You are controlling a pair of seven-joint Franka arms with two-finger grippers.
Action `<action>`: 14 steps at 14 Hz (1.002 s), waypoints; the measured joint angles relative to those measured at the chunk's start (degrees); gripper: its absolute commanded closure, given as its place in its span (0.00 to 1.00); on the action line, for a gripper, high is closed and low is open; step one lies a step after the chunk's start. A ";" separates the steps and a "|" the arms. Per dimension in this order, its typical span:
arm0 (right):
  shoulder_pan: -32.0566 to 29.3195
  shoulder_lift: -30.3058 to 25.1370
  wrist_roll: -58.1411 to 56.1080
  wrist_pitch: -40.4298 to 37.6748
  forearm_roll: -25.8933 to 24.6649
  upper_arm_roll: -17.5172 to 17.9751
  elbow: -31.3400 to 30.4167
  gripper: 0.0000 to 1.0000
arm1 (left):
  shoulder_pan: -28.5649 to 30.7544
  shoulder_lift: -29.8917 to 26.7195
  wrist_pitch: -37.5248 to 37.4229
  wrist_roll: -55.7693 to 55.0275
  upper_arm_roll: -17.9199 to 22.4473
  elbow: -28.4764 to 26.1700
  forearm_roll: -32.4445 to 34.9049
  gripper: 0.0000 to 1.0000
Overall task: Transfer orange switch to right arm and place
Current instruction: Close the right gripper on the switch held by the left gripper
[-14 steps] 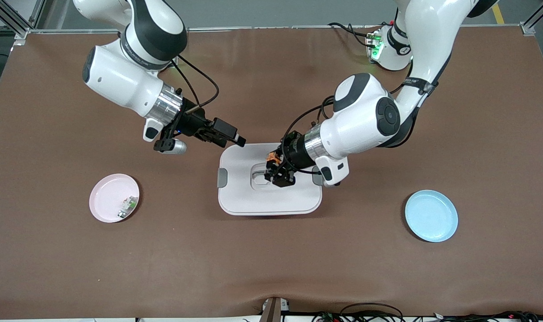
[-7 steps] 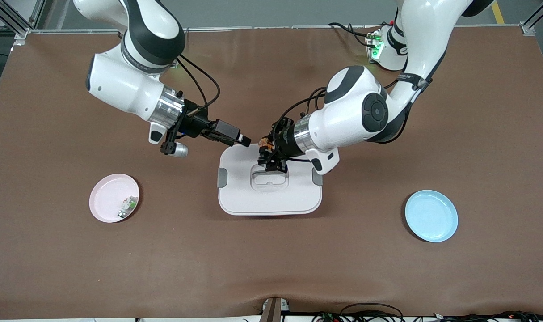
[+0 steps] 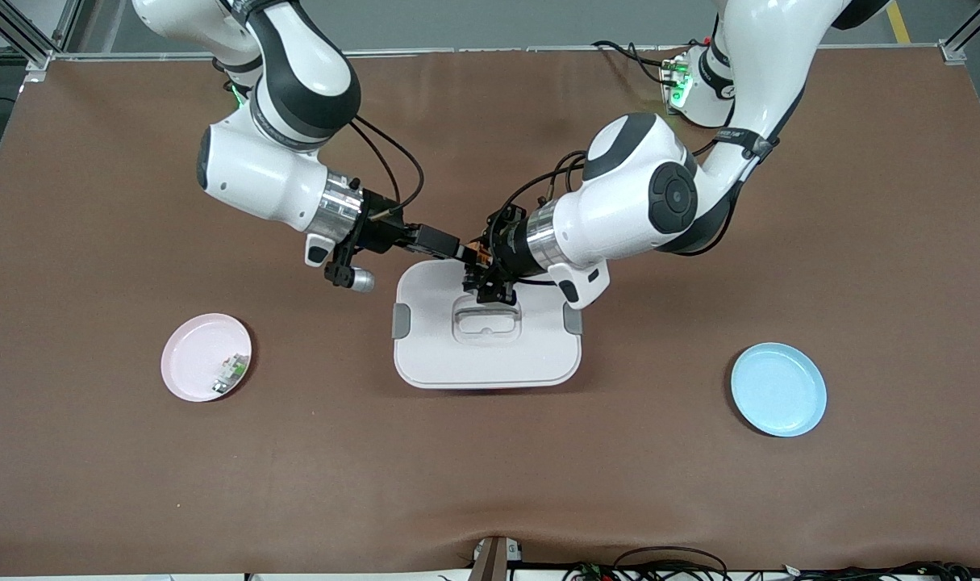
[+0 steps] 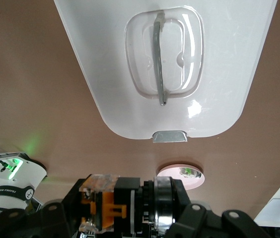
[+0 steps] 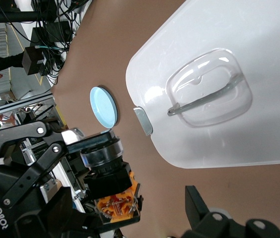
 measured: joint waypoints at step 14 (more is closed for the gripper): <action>2.75 2.13 1.32 0.65 0.06 -0.21 1.90 0.38 | -0.55 -0.16 -0.24 -0.02 0.00 0.14 0.00 1.00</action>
